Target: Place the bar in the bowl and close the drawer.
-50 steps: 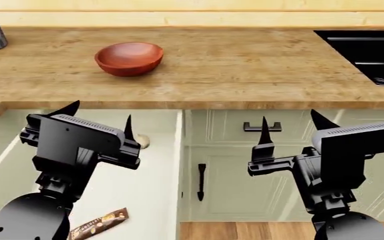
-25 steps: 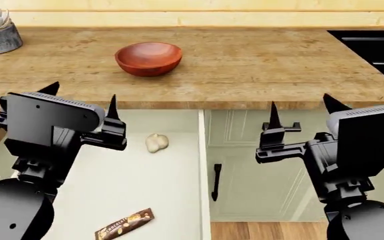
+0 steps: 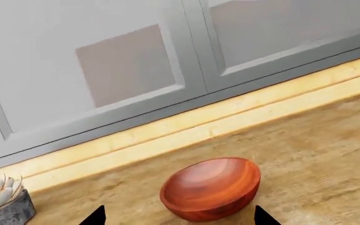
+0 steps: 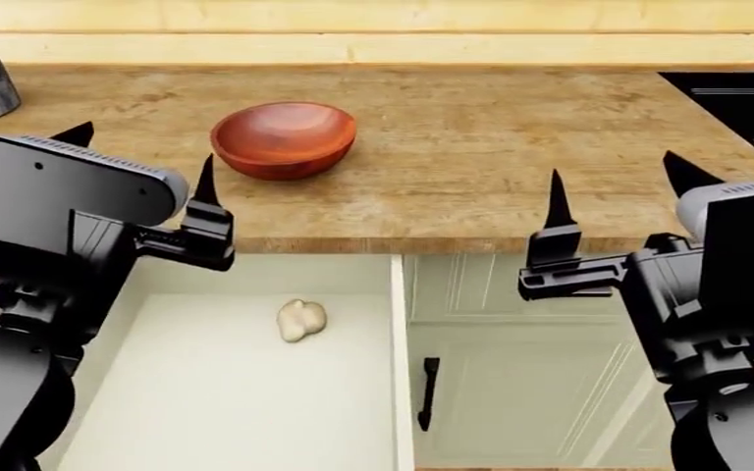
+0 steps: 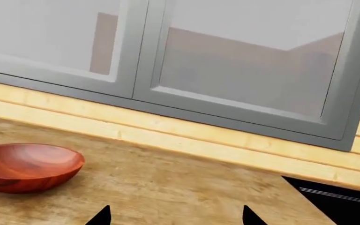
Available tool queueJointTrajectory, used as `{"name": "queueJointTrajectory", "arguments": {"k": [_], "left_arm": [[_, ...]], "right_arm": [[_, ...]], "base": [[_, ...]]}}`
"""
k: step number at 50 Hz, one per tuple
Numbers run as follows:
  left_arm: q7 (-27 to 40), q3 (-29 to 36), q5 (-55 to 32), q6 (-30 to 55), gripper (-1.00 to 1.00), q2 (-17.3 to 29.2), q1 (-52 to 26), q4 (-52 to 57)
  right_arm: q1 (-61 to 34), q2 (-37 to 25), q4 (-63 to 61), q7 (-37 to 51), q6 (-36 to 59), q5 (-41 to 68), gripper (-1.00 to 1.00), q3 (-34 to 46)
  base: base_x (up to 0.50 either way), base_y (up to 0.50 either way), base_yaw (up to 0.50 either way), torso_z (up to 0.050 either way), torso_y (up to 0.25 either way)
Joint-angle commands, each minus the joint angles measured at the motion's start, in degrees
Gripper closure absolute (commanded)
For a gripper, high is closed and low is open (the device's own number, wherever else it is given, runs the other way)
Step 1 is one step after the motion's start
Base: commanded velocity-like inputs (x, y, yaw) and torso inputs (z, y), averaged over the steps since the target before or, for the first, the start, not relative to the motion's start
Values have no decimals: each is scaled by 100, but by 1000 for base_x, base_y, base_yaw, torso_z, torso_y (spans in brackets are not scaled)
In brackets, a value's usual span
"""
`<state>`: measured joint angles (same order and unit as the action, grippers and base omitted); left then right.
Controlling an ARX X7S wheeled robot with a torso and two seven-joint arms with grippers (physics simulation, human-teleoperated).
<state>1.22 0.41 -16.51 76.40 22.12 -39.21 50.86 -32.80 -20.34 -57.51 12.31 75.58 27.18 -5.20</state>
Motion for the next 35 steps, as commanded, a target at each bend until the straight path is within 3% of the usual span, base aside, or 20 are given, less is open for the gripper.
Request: {"name": "queueJointTrajectory", "arguments": {"k": [1,5,10,15,21,35], "left_arm": [[-732,-165,-179,761,-100,316,61,59],[-1233,-272,-874,1352,-100,826,159,335],[-299,-847,-3295,1349,-100,1619,363,148],[-4,-890,-4387,1320,-100,2229,478,-91],[195,-610,-4657,1269,-100,2566,581,-549],[201,73,-4843,1011,-100,2844,1156,-676]], "right_arm": [[206,59,116,-96,-198,-61,-100,-112],[303,57,207,-99,-373,-87,-100,-88],[440,52,331,-118,-612,-128,-100,-45],[582,48,485,-110,-855,-211,-100,71],[634,30,670,-116,-1074,-293,-100,208],[694,35,852,-126,-1288,-310,-100,302]], "base": [[0,0,0,0,0],[0,0,0,0,0],[0,0,0,0,0],[0,0,0,0,0],[0,0,0,0,0],[0,0,0,0,0]]}}
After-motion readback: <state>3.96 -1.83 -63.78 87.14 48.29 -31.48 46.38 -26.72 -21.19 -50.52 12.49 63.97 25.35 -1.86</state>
